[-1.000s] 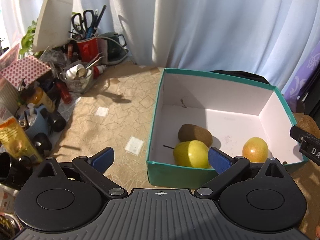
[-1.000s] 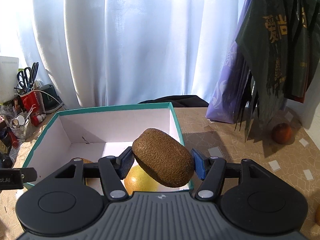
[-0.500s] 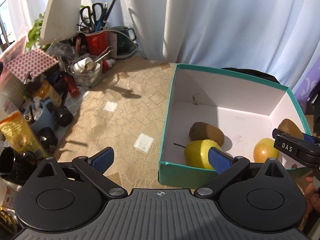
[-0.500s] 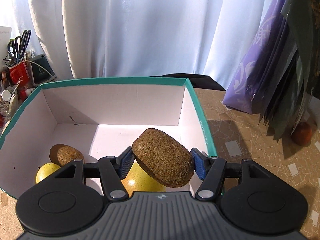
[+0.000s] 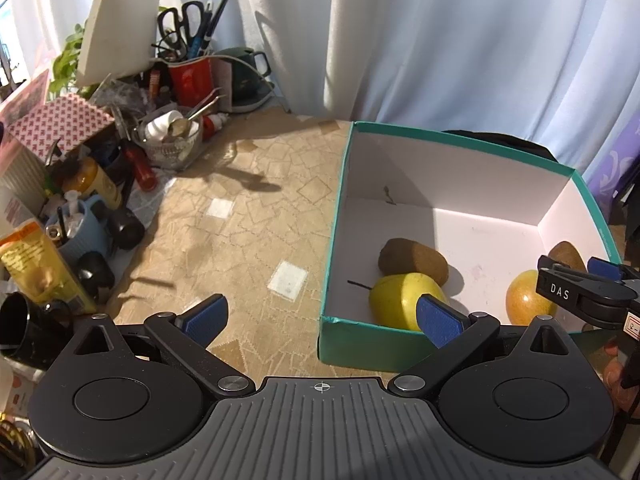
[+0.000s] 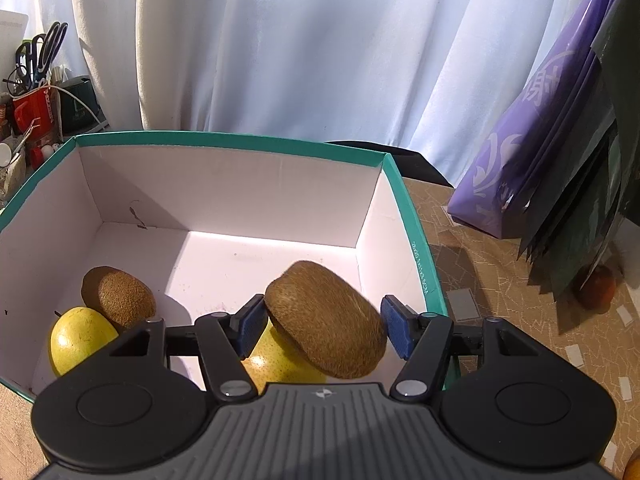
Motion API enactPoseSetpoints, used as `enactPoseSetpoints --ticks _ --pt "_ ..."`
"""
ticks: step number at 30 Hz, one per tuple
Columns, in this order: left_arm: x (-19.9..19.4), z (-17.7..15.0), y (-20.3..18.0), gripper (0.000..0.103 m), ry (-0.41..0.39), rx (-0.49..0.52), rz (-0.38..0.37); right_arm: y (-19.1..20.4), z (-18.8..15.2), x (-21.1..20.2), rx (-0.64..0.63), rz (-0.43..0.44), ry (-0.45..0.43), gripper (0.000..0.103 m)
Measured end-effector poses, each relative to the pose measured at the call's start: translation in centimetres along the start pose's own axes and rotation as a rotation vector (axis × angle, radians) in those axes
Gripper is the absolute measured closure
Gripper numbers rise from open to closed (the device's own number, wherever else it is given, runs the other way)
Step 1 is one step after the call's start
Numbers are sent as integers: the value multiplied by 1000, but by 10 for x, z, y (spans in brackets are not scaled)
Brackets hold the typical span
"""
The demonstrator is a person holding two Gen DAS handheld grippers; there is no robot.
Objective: Organize fruits
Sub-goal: 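Carry the brown kiwi into the teal box and open the right gripper, then move the left gripper to a red cherry tomato beside the bananas while the right gripper approaches another tomato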
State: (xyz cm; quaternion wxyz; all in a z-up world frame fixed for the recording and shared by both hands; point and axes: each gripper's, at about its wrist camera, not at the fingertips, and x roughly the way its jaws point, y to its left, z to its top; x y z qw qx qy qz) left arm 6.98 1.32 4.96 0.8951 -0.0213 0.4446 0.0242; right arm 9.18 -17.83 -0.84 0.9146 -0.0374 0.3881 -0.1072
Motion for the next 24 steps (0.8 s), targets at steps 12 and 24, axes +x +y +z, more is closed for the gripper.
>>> enactPoseSetpoints --ticks 12,24 --pt "-4 -5 3 1 -5 50 -32 -13 -5 -43 63 16 -73 27" --pt "2 -56 17 1 45 206 -188 -27 -60 -127 134 -6 -135 20"
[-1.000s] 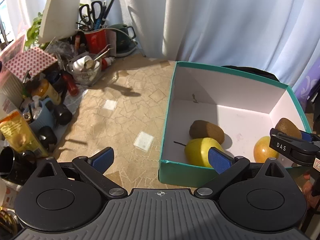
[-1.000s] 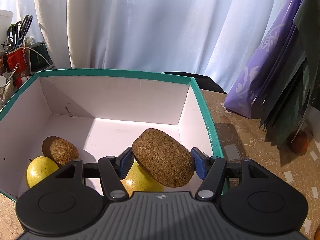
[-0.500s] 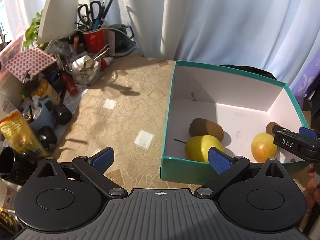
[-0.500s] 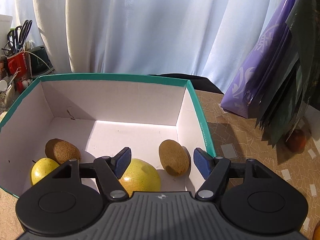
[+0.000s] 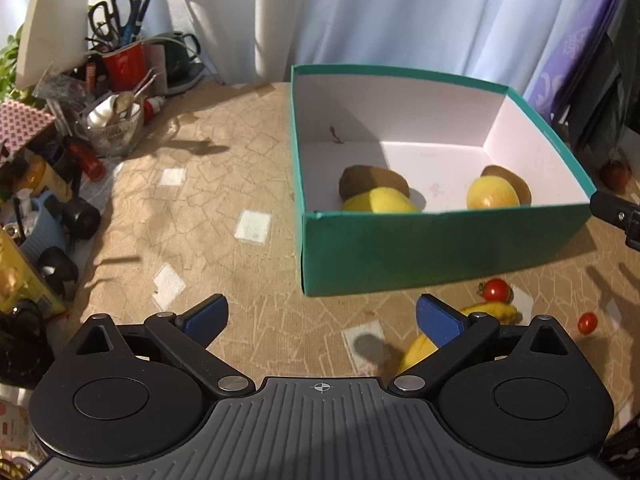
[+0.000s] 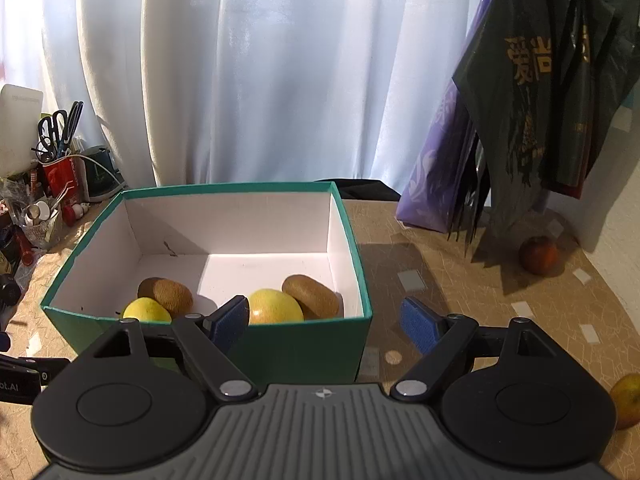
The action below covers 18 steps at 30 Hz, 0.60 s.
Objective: Organize fruits
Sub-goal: 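Move the left gripper to a red cherry tomato beside the bananas while the right gripper approaches another tomato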
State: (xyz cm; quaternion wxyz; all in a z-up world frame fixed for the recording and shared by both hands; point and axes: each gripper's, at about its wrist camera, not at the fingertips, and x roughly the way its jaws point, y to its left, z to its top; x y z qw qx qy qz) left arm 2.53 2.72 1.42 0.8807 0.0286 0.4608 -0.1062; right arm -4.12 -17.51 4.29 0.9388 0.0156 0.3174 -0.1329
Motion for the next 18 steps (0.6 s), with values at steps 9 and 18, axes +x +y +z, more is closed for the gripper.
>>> enactPoseSetpoints --ticks 9,18 --pt "6 -44 -1 1 -19 113 -84 -1 -30 -8 8 -21 93 20" --pt "15 -53 6 14 4 77 -173 3 -39 -8 8 -26 135 20"
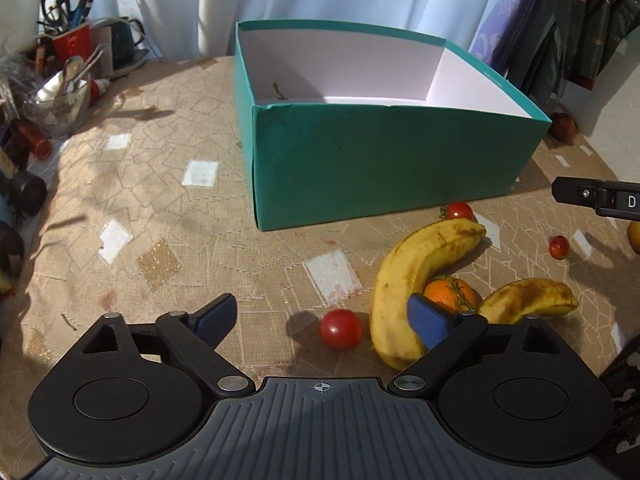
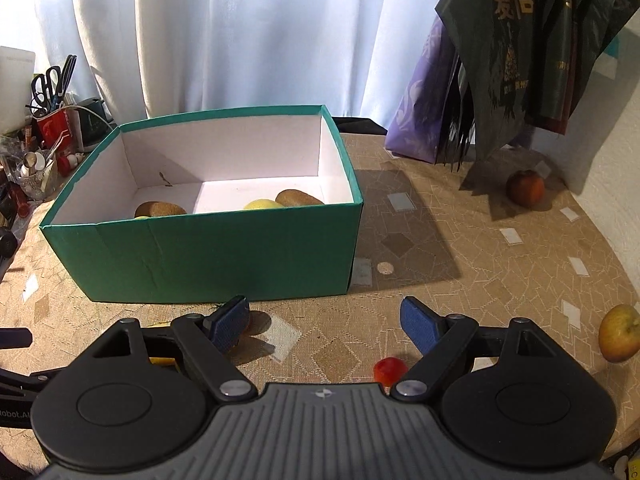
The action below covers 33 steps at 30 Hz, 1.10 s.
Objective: Organize fruits
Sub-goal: 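Move the left gripper to a red cherry tomato beside the bananas while the right gripper approaches another tomato, then close the left gripper on the cherry tomato while the right gripper grasps another cherry tomato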
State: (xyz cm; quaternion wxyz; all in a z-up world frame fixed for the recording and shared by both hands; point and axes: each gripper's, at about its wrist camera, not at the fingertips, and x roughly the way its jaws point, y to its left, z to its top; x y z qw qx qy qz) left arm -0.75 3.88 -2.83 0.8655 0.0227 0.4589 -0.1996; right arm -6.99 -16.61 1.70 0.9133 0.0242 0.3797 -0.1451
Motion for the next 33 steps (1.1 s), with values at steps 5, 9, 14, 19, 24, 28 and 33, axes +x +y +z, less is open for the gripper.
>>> enactPoseSetpoints --ticks 5,9,14,19,24,28,33 --pt "8 -3 3 27 39 -10 -20 -1 0 1 2 -9 7 20" --pt "10 1 5 34 50 -16 -55 -3 1 3 12 -17 12 20" --pt "11 6 10 53 74 -27 -95 -1 2 4 11 -18 15 20" --pt "13 9 16 63 103 -28 -78 0 4 5 10 -18 16 20" --pt "16 8 7 64 112 2 -84 -2 6 6 17 -21 18 20" --pt "17 9 7 66 125 -1 -88 -2 7 7 19 -17 22 20" --pt "20 11 14 65 138 -35 -126 0 7 8 18 -11 23 20"
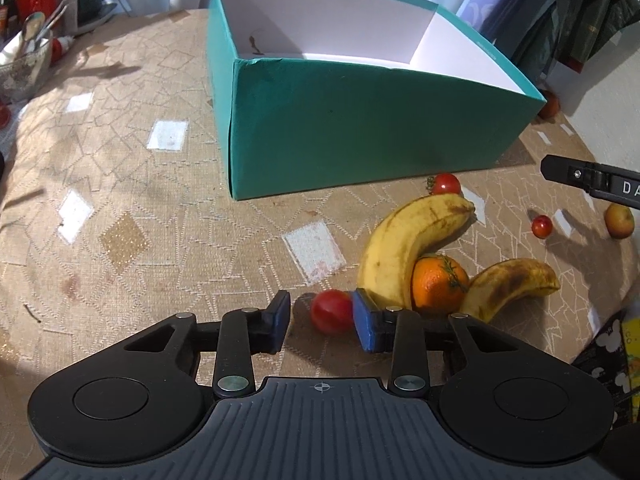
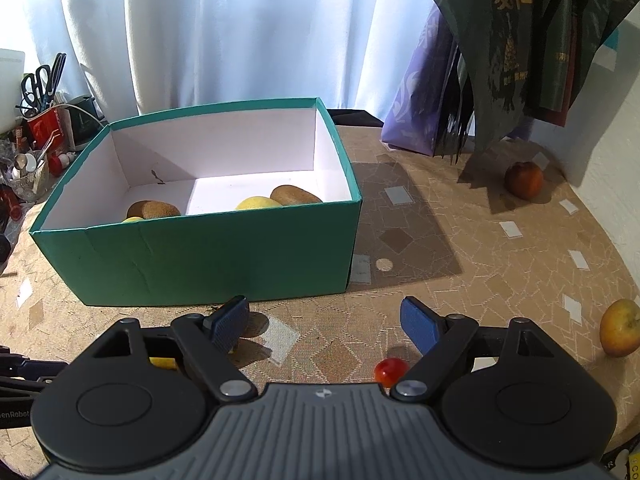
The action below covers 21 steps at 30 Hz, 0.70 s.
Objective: Organize fruits
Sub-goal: 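Close the left gripper on the cherry tomato while the right gripper grasps another cherry tomato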
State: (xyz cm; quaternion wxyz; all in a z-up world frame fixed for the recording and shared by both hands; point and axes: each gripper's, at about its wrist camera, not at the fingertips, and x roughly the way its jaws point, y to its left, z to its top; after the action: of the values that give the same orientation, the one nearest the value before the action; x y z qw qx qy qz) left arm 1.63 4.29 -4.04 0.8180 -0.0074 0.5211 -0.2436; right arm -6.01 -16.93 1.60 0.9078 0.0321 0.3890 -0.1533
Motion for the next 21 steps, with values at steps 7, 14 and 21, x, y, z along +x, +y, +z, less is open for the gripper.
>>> enactPoseSetpoints --ticks 7,14,21 --pt "3 3 20 68 50 -89 -103 0 1 -1 1 -4 -2 20" --pt "7 6 23 76 58 -58 -165 0 1 -1 4 -8 4 20" --pt "14 12 24 75 78 -57 -157 3 1 -4 -4 -7 -2 20"
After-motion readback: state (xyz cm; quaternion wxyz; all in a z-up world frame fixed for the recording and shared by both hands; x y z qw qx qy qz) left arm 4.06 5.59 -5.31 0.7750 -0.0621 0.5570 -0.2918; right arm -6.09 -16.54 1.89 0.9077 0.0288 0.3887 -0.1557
